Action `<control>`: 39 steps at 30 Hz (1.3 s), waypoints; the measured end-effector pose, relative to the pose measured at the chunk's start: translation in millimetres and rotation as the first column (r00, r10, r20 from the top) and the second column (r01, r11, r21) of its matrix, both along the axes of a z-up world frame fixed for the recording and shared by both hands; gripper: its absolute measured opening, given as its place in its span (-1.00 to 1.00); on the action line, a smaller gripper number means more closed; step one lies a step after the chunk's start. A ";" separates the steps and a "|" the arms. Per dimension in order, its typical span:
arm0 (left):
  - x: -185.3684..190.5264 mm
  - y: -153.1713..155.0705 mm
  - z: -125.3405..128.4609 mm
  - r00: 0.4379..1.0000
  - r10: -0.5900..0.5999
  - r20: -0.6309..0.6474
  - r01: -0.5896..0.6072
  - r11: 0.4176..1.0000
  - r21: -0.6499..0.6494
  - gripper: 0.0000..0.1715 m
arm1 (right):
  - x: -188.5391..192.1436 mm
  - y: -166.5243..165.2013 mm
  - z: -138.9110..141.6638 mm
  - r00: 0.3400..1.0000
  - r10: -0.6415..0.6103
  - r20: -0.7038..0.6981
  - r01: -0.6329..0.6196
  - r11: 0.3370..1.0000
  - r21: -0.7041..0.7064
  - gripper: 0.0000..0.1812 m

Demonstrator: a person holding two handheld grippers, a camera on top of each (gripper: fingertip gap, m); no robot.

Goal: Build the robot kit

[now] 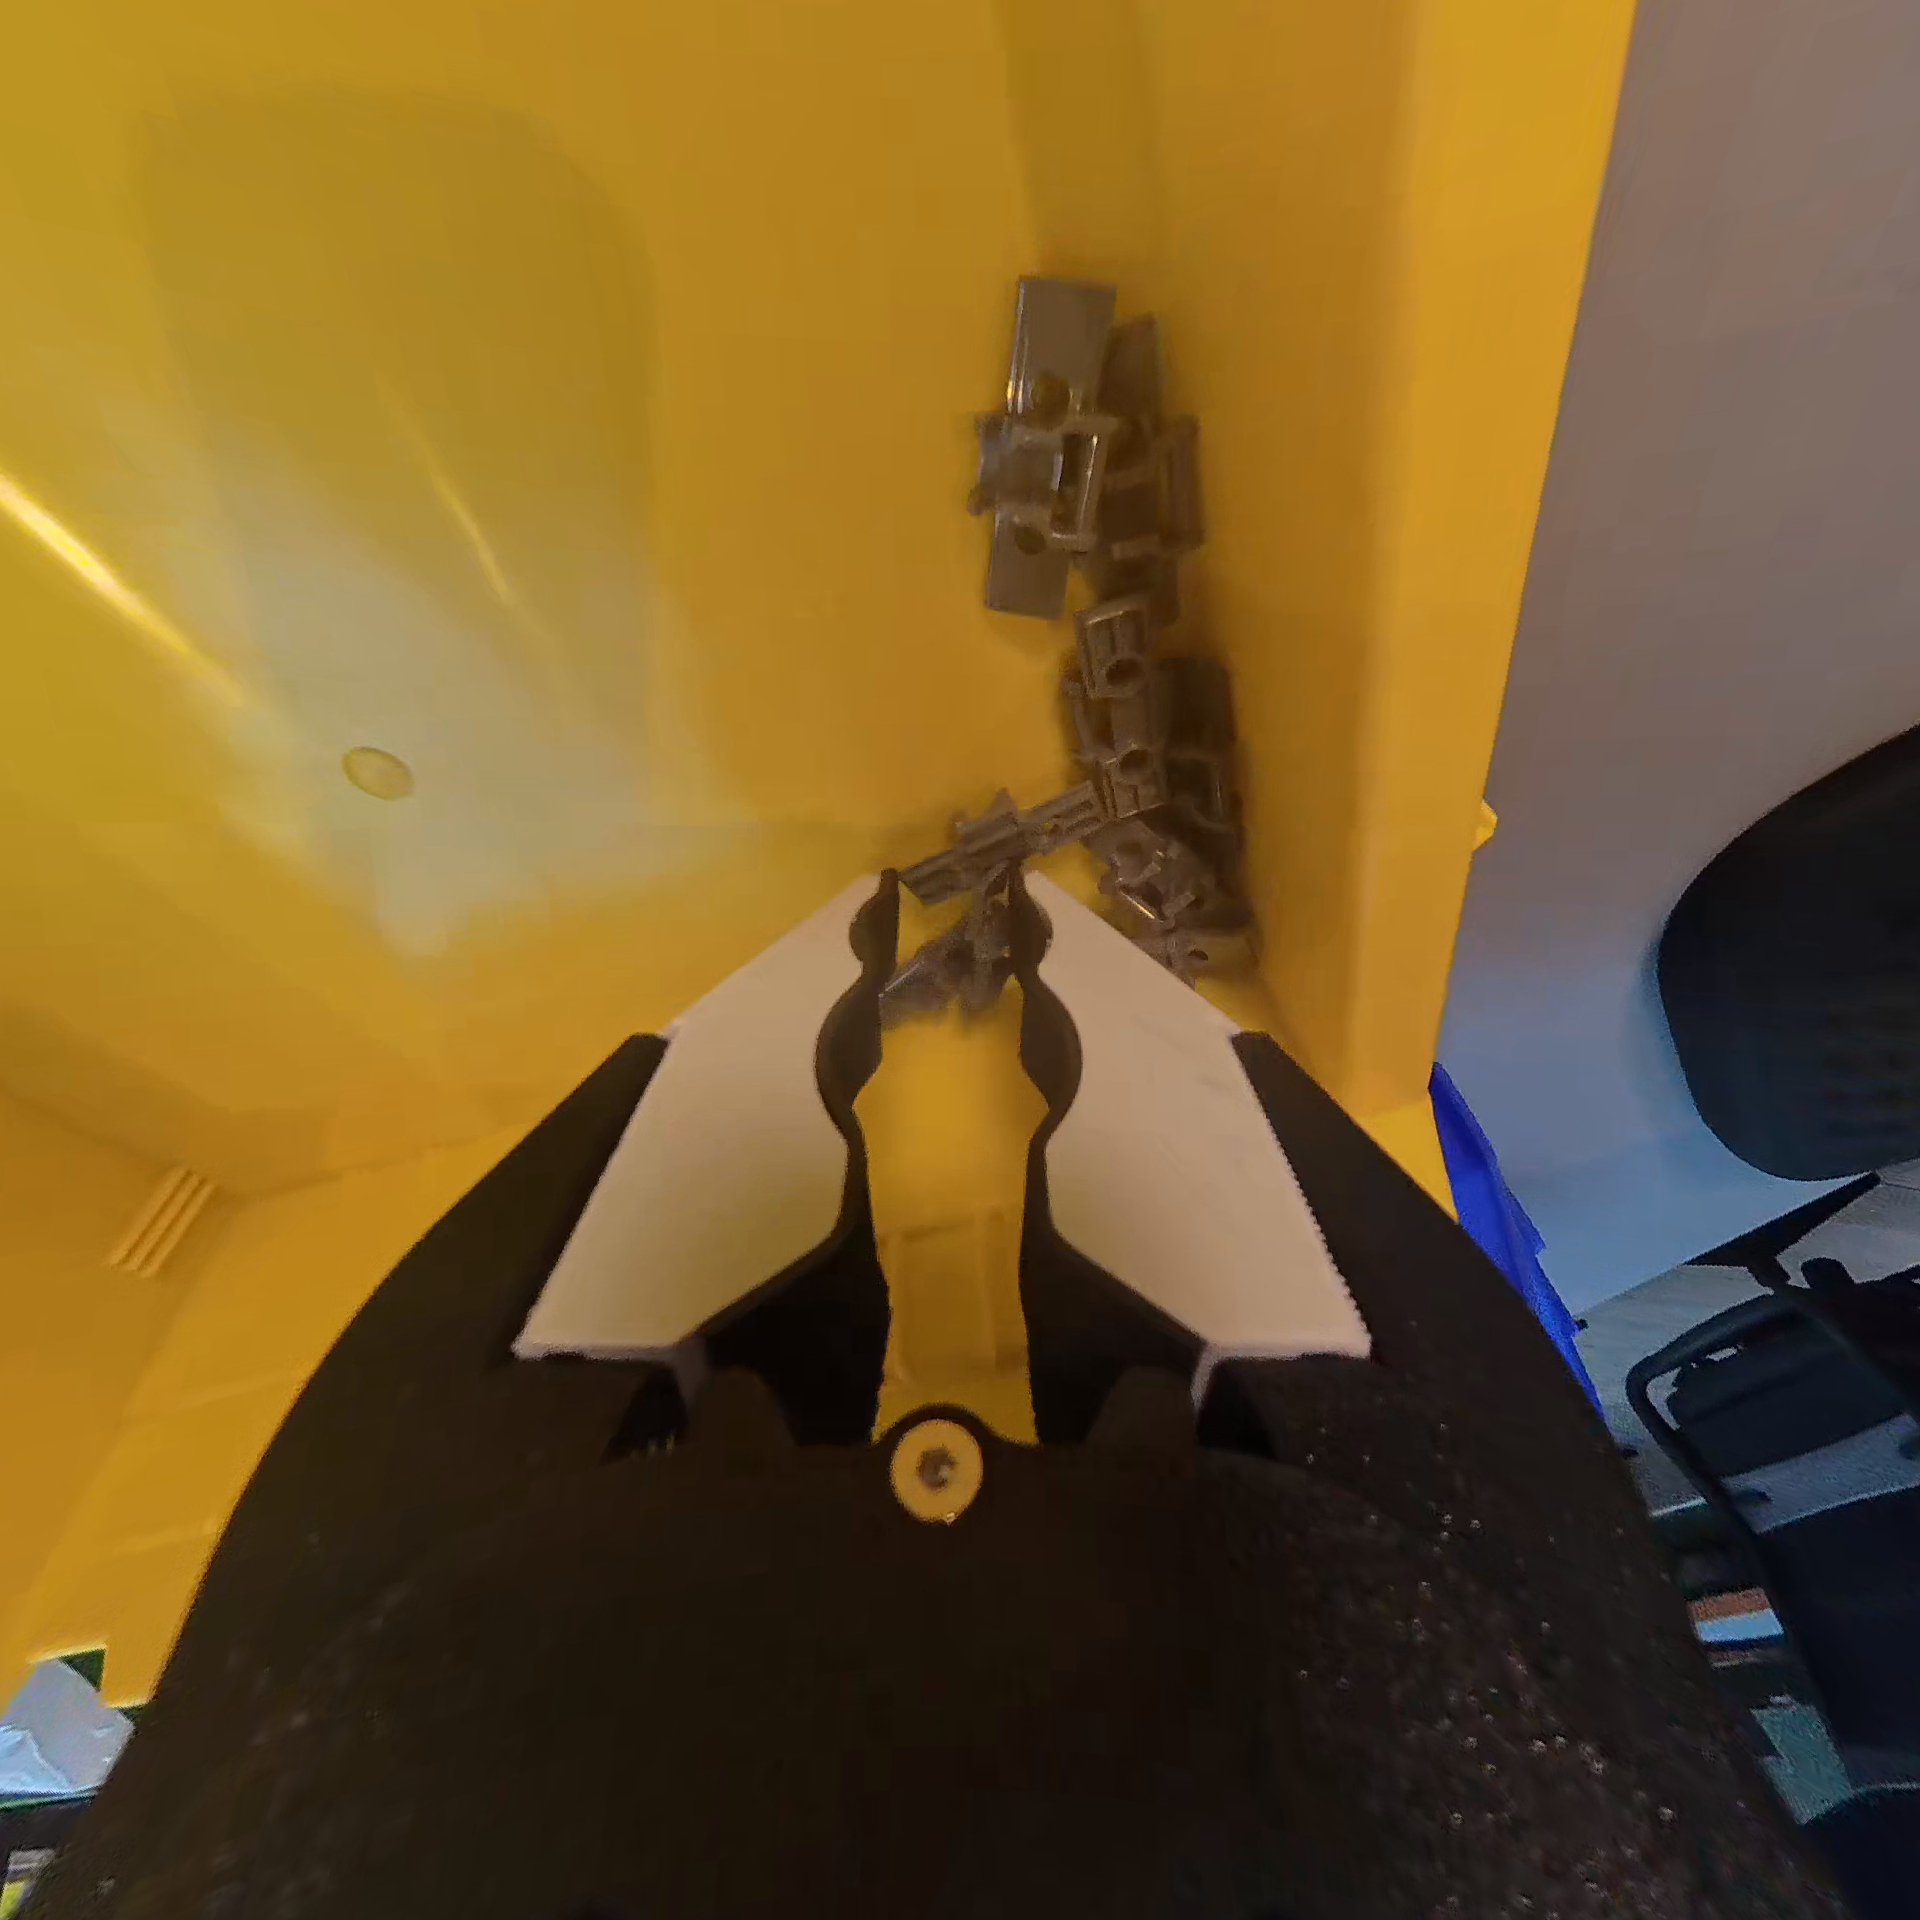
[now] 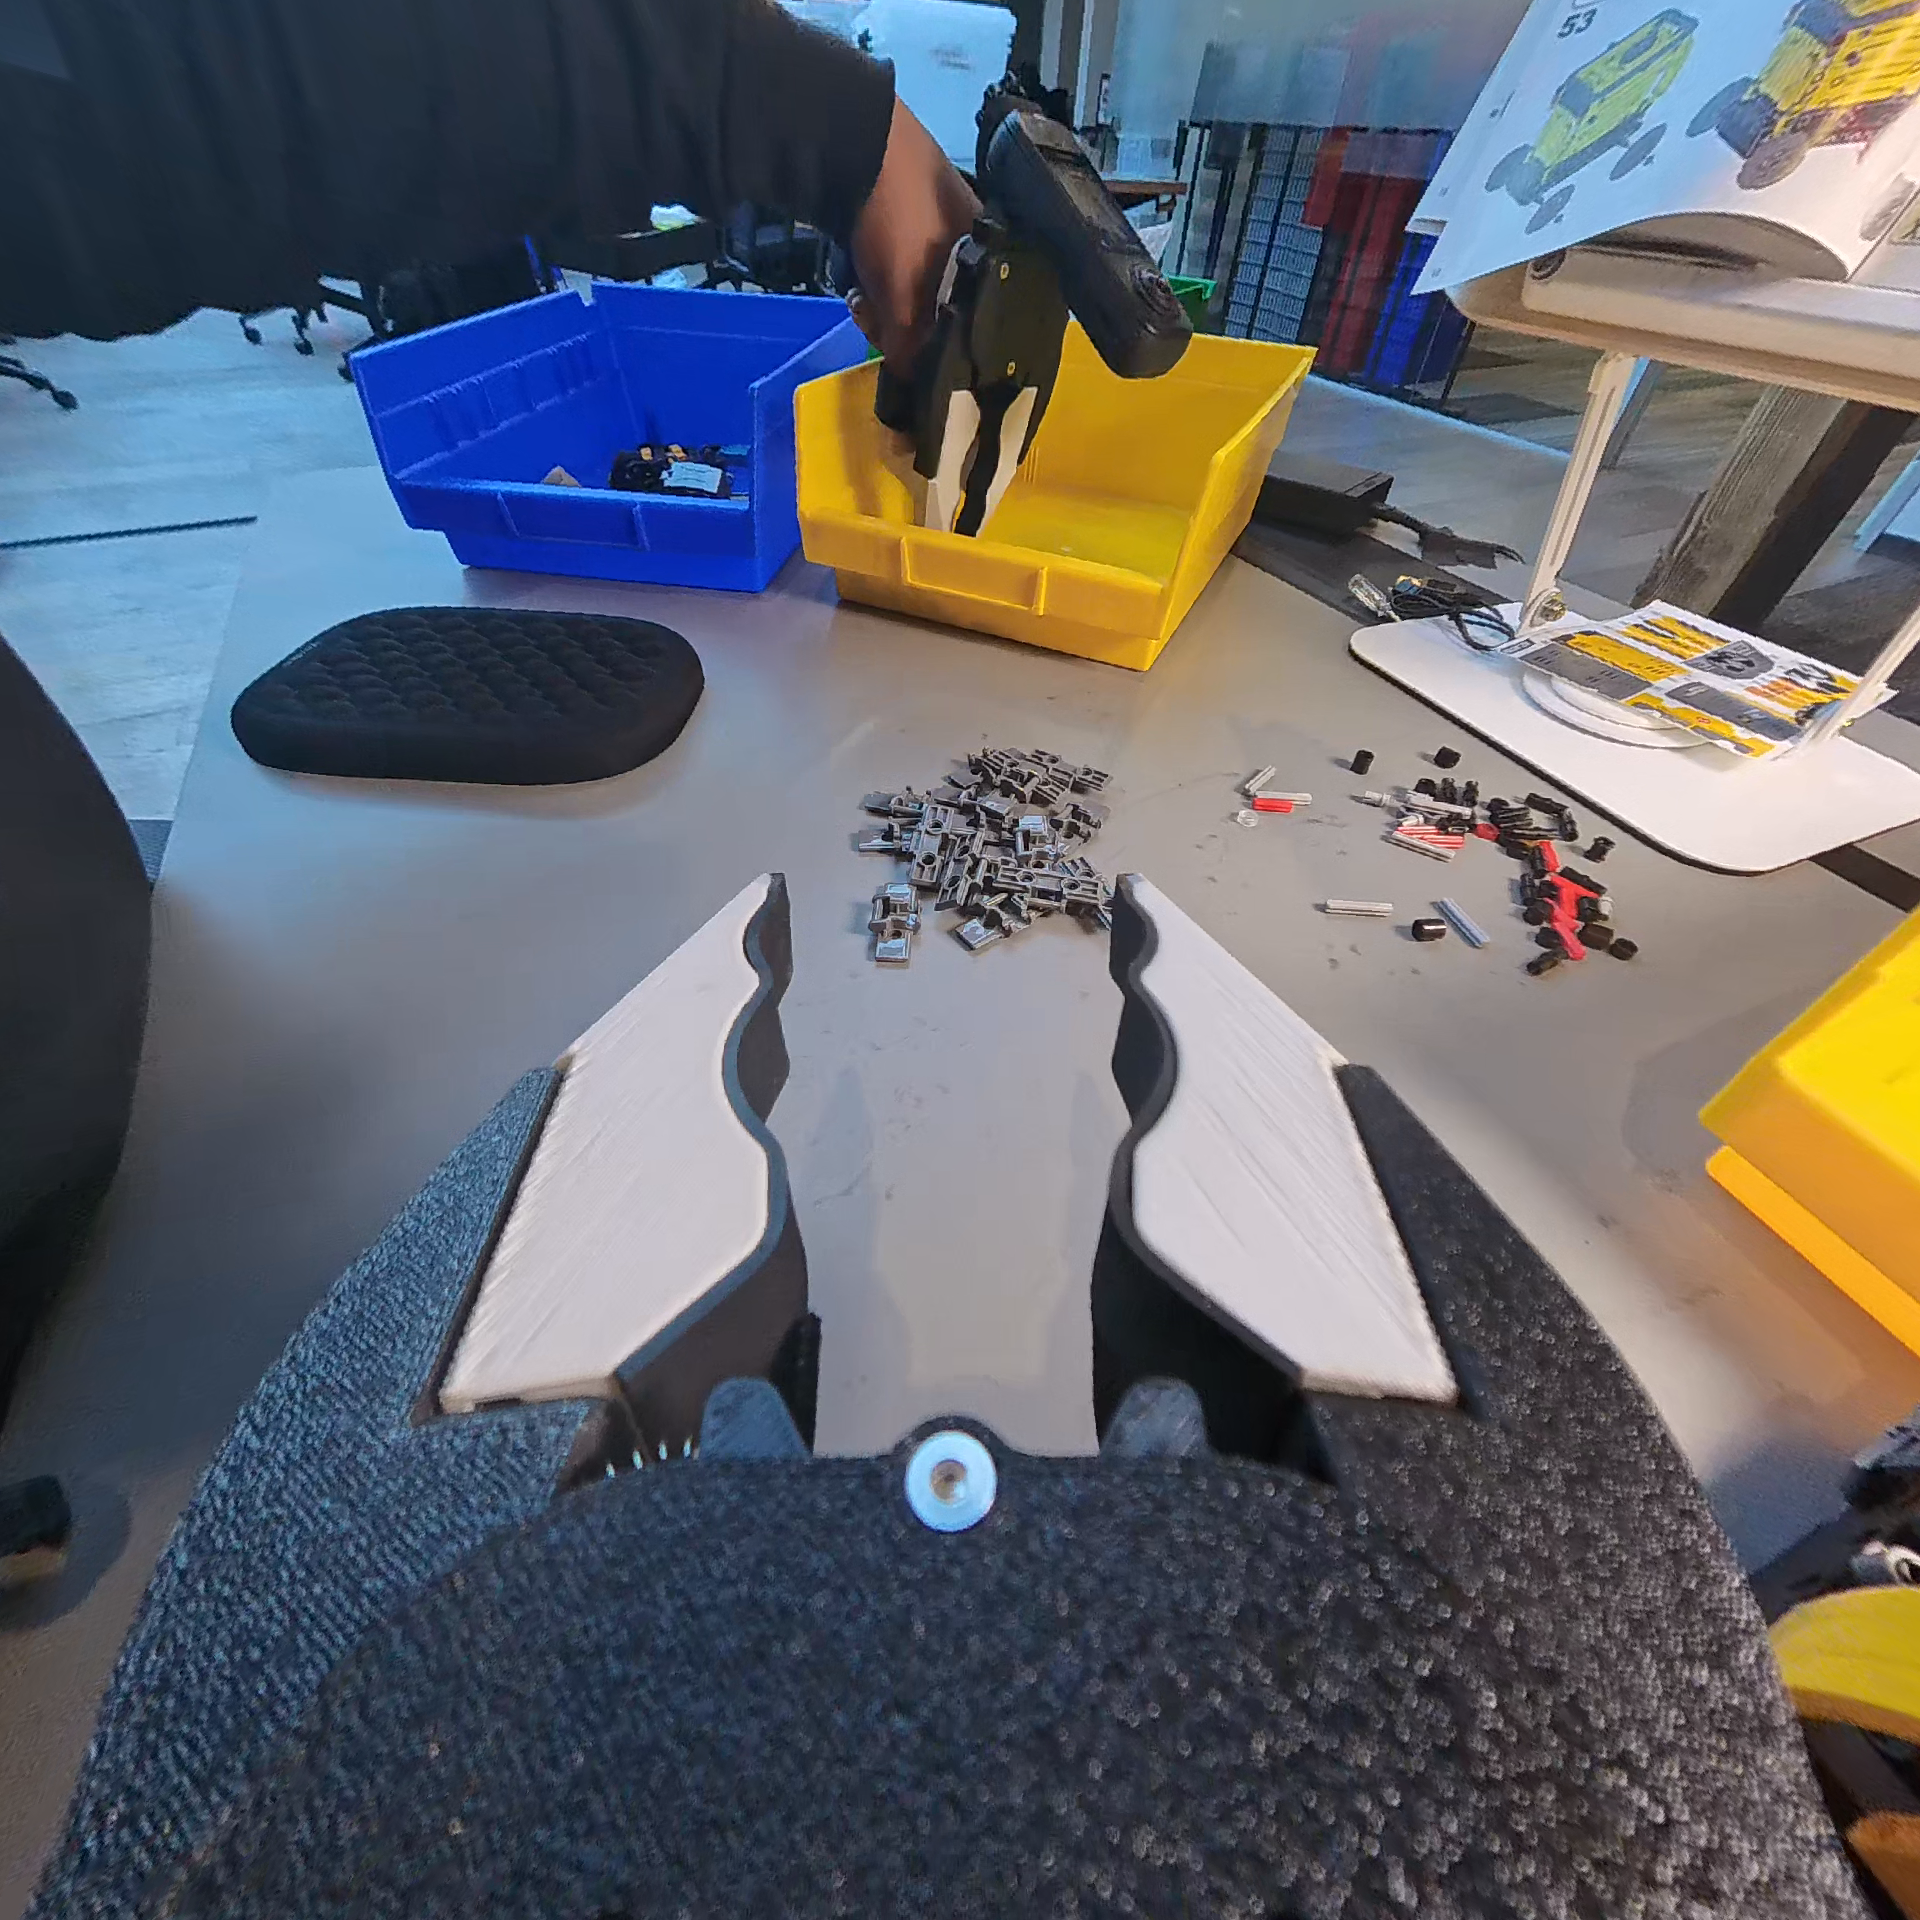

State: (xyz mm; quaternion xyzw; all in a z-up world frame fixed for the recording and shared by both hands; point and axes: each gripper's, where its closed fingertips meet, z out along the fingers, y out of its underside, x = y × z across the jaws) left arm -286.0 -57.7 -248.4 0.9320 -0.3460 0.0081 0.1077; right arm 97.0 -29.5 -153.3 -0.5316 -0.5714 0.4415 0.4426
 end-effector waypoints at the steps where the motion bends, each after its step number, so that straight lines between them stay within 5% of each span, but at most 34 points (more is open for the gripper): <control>1: 0.0 0.7 0.8 1.000 -0.002 0.001 0.002 1.000 0.006 -0.79 | 0.1 0.0 0.0 1.000 0.000 0.000 0.000 1.000 0.000 -0.31; 12: 21.3 23.2 54.8 0.995 -0.037 0.094 0.017 0.978 0.207 -0.85 | 0.0 -0.9 0.0 1.000 0.002 0.000 -0.002 1.000 0.007 -0.31; 17: 98.9 31.7 82.8 0.949 -0.179 0.260 0.087 0.940 0.330 -0.85 | -0.1 -0.9 -0.2 1.000 0.002 0.001 -0.002 1.000 0.006 -0.32; 22: 183.2 33.2 65.7 0.869 -0.341 0.357 0.195 0.902 0.385 -0.84 | 0.0 -1.3 -0.1 1.000 0.001 0.002 -0.001 1.000 0.013 -0.32; 27: 221.0 45.0 57.9 0.828 -0.413 0.378 0.225 0.864 0.450 -0.76 | 0.7 -0.2 1.3 1.000 -0.003 -0.007 0.003 1.000 0.007 -0.32; 32: 184.8 56.0 75.7 0.875 -0.341 0.344 0.155 0.870 0.468 -0.68 | 0.9 -1.5 2.0 1.000 0.002 -0.010 -0.002 1.000 0.012 -0.32; 39: 42.9 43.4 54.2 0.994 -0.057 0.091 0.027 0.952 0.306 -0.68 | 0.0 -4.1 0.2 1.000 0.014 0.001 -0.014 1.000 0.023 -0.32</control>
